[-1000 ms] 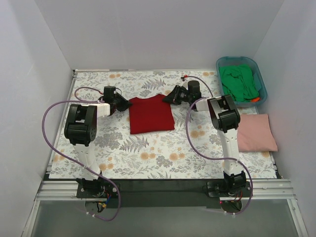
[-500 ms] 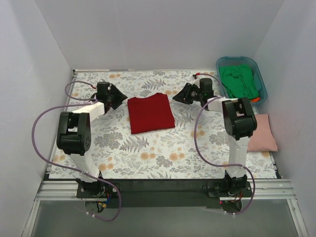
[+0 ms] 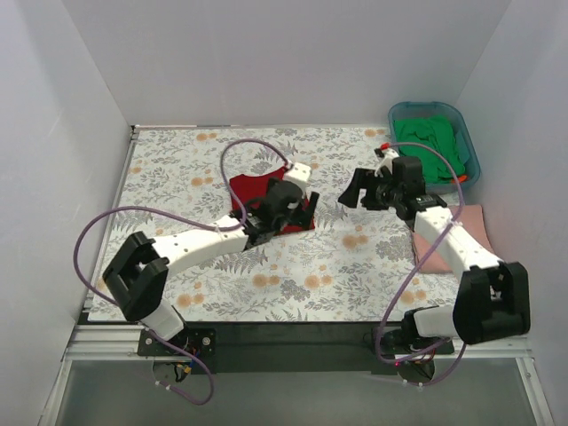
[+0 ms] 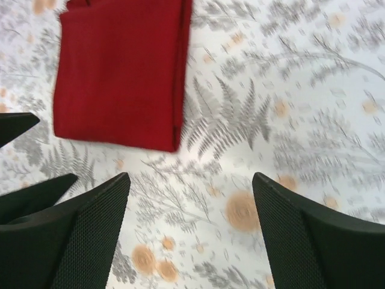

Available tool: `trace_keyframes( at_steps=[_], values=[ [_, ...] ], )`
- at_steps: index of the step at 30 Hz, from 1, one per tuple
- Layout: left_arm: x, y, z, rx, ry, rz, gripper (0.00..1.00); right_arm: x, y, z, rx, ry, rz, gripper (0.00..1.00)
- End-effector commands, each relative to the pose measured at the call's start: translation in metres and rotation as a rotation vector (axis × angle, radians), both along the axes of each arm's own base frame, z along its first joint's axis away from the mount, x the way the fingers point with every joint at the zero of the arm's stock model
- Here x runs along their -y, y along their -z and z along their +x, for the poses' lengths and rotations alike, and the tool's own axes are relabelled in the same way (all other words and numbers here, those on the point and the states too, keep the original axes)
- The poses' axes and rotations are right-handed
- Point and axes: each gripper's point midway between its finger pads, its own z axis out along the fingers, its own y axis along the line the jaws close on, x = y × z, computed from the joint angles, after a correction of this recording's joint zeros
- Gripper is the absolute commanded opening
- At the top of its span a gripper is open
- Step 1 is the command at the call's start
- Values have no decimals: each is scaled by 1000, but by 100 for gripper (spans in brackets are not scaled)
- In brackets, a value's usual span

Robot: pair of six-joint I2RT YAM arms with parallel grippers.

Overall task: Fold and stack the t-shirts
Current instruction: Fold the tshirt, then neatly place the folded tshirt to the corner

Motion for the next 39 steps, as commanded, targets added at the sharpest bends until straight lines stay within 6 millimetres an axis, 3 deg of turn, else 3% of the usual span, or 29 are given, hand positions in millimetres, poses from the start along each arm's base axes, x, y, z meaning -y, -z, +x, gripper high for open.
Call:
trace_keyframes(
  at_steps=[1, 3, 4, 7, 8, 11, 15, 22, 26, 27, 30, 34, 38, 39],
  values=[
    [10, 27, -16, 57, 80, 287, 80, 30, 16, -33, -36, 75, -78, 90],
    [29, 32, -19, 71, 129, 329, 79, 42, 8, -41, 2, 123, -86, 92],
    [39, 49, -24, 62, 155, 374, 77, 46, 15, -49, -16, 139, -94, 93],
    [58, 59, -22, 91, 194, 433, 69, 56, 9, -57, 21, 173, -102, 94],
    [60, 74, -20, 80, 202, 474, 66, 57, 16, -63, 11, 175, -106, 94],
    [63, 95, -14, 88, 210, 552, 61, 60, 17, -70, 20, 185, -102, 95],
    [63, 103, -5, 128, 200, 597, 60, 60, 33, -83, -7, 171, -95, 98],
    [60, 117, 1, 140, 203, 648, 55, 53, 39, -86, -21, 139, -70, 98],
    [60, 127, 0, 130, 211, 655, 48, 51, 36, -82, -20, 144, -59, 98],
    [60, 129, 0, 126, 210, 650, 40, 52, 38, -81, -26, 148, -59, 98],
    [60, 134, -4, 111, 222, 621, 21, 51, 38, -75, -25, 161, -48, 98],
    [64, 125, -6, 134, 216, 539, 0, 51, 37, -68, -15, 190, -34, 98],
    [63, 108, -15, 128, 214, 447, 0, 50, 33, -57, -12, 249, 20, 98],
    [65, 93, -18, 139, 220, 406, 0, 47, 32, -52, -19, 252, 38, 98]
  ],
)
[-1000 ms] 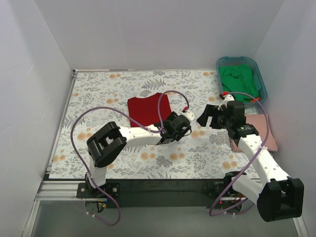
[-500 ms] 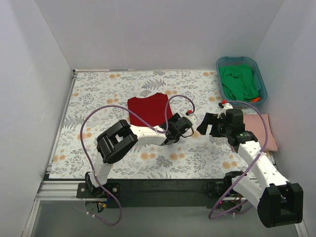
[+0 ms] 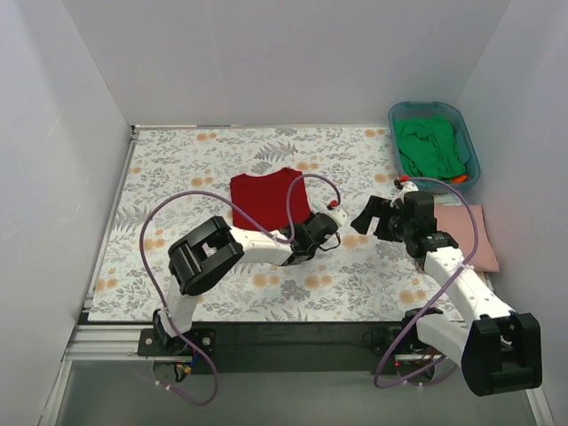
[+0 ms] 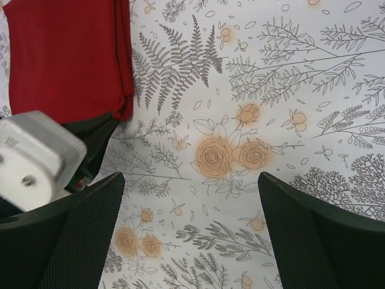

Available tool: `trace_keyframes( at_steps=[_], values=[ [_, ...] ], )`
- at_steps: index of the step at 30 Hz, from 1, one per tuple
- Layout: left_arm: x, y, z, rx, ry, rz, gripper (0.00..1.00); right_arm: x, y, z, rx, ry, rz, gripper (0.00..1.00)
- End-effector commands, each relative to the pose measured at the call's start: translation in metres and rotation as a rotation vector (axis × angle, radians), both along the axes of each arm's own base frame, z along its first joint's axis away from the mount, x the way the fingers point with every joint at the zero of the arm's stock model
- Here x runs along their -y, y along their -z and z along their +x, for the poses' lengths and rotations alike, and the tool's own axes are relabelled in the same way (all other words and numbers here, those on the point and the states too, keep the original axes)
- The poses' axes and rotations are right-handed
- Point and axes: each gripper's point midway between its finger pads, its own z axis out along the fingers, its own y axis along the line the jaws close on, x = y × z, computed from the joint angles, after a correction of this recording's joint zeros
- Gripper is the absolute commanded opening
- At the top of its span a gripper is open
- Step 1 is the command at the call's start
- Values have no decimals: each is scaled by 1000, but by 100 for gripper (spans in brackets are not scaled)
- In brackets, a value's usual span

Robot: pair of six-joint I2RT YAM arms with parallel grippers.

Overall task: Fold and stack the t-shirts
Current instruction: Neatly place the folded tshirt to the corner

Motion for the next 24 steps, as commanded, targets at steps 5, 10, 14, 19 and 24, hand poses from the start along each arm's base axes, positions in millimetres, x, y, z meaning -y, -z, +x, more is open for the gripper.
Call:
trace_keyframes(
  at_steps=[5, 10, 14, 19, 24],
  values=[
    [7, -71, -19, -30, 4, -281, 0, -22, -3, 35, -44, 29, 143, 98],
    [2, -87, -30, -49, -2, -354, 0, -53, 3, 54, -89, 10, 295, 98],
    [3, -82, -35, -82, -5, -374, 0, -83, 17, 65, -156, -39, 337, 94],
    [3, -70, -39, -117, -18, -381, 0, -105, 23, 75, -195, -62, 385, 91],
    [7, -70, -42, -138, -20, -416, 0, -122, 39, 76, -245, -83, 402, 88]
  ],
)
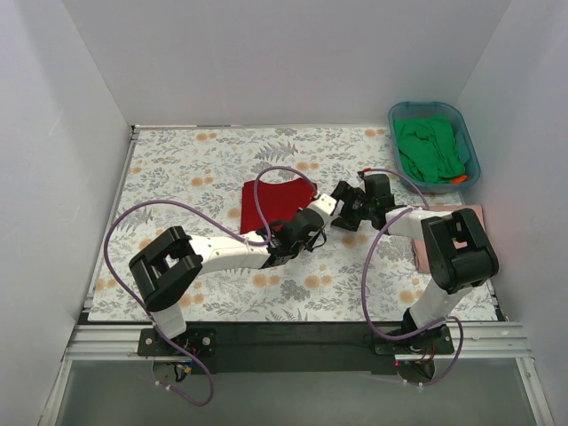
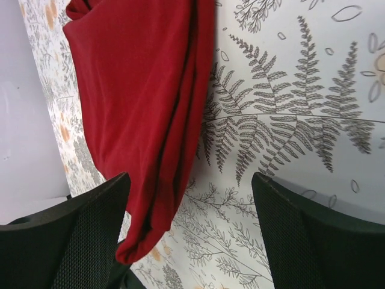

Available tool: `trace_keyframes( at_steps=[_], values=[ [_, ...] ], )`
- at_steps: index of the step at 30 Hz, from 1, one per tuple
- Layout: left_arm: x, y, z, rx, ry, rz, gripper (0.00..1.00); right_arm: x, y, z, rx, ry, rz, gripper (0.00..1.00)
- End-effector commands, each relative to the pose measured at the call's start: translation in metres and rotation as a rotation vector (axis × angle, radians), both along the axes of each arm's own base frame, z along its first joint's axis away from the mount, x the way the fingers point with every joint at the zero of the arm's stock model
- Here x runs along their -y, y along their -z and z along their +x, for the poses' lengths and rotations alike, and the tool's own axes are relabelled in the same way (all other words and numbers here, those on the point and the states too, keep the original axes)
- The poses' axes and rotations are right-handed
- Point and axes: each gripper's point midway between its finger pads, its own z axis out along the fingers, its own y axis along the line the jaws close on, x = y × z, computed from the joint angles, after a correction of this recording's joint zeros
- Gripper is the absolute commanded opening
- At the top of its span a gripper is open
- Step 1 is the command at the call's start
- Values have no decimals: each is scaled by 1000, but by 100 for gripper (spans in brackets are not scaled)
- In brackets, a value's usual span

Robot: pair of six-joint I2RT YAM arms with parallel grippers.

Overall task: Fold and stack the t-shirts
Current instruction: Neatly place the folded tshirt to the corner

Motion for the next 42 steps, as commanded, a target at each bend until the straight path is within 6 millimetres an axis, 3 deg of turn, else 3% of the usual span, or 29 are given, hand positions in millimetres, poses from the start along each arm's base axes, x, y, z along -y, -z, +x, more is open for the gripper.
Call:
trace_keyframes(
  at_steps=[1, 5, 10, 16, 19, 20, 24, 26, 29, 32, 34, 36, 37, 38, 42],
  values=[
    [5, -11, -3, -12, -3, -69, 0, -19, -11, 11, 23, -27, 61, 87],
    [10, -14, -3, -18, 0, -94, 0, -36, 7, 0, -28, -74, 61, 80],
    [15, -11, -7, -36, 16, -103, 0, -53, 7, -3, -14, -129, 59, 70],
    [25, -9, -15, -61, 40, -121, 0, -63, 9, -2, 6, -169, 44, 41],
    [29, -10, -20, -83, 40, -145, 0, -62, 9, -2, 23, -189, 27, 7],
    [29, -12, -22, -92, 38, -157, 0, -59, 13, -6, 18, -204, 2, 1],
    [23, -25, -27, -127, -7, -195, 20, -41, 20, -17, 20, -252, -132, 1],
    [18, -36, -28, -134, -41, -231, 37, -27, 17, -19, 48, -257, -218, 1],
    [8, -66, -25, -120, -82, -291, 56, 1, 21, -38, 31, -306, -367, 1],
    [-11, -90, -18, -118, -128, -310, 71, 31, 21, -57, 20, -350, -513, 1],
    [-30, -106, -6, -113, -170, -323, 76, 56, 18, -67, 13, -362, -628, 1],
    [-61, -114, 16, -114, -257, -315, 79, 75, 15, -73, 2, -358, -719, 1],
    [-74, -118, 25, -111, -292, -315, 79, 95, 9, -74, -2, -334, -821, 1],
    [-101, -121, 44, -100, -370, -317, 79, 106, 6, -75, 2, -348, -878, 1],
    [-167, -128, 74, -61, -536, -306, 80, 144, -11, -75, -7, -321, -1074, 1]
  ],
)
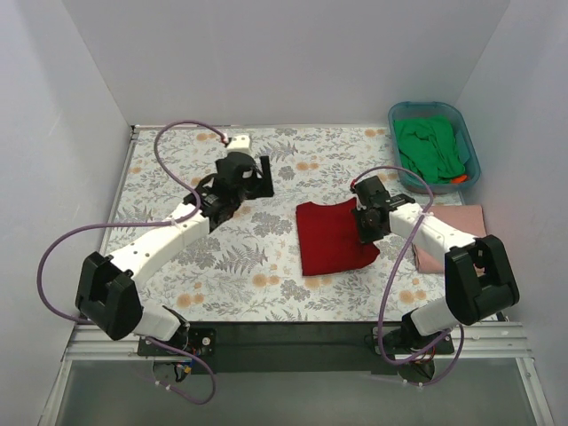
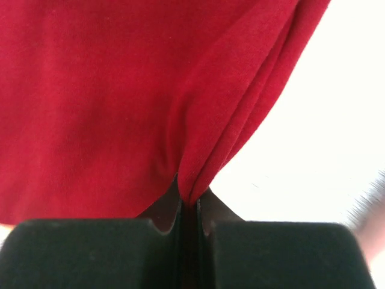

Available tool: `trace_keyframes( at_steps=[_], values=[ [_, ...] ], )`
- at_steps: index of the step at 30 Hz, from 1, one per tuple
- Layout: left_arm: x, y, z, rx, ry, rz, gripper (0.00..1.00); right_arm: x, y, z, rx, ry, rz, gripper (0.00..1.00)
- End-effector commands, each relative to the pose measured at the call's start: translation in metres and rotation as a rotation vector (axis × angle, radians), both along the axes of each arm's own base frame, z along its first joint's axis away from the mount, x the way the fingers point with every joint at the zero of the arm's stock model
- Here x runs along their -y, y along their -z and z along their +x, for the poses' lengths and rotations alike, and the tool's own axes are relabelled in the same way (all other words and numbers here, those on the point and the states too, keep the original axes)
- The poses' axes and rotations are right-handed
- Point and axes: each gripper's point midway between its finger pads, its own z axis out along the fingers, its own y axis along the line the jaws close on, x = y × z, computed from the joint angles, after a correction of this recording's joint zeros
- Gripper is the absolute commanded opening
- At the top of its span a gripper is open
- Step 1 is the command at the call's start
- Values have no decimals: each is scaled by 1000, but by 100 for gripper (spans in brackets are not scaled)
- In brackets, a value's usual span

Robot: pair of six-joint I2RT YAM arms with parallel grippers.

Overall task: Fold and stack the t-shirts
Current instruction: Neatly place the folded tshirt to the corner

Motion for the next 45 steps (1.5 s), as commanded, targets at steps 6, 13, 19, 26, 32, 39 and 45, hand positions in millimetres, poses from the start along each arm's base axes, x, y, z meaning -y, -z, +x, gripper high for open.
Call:
trace_keyframes(
  at_steps=[6, 13, 19, 26, 32, 39, 45],
  values=[
    [-106, 19, 18, -53, -250, 46, 80, 90, -42, 5, 93, 66, -479, 1],
    [-140, 16, 24, -19, -365, 91, 80, 129, -83, 4, 214, 204, -647, 1],
    [-158, 17, 27, -24, -414, 81, 80, 152, -98, 1, 247, 250, -766, 1],
    [-159, 23, 29, -44, -412, 61, 80, 178, -102, -6, 241, 361, -777, 1],
    [-166, 22, 29, -43, -434, 57, 80, 199, -116, -8, 245, 424, -797, 1],
    [-171, 27, 31, -58, -450, 53, 80, 210, -140, -4, 299, 463, -823, 1],
    [-175, 30, 31, -77, -466, 46, 82, 218, -157, -1, 337, 512, -851, 1]
  ],
)
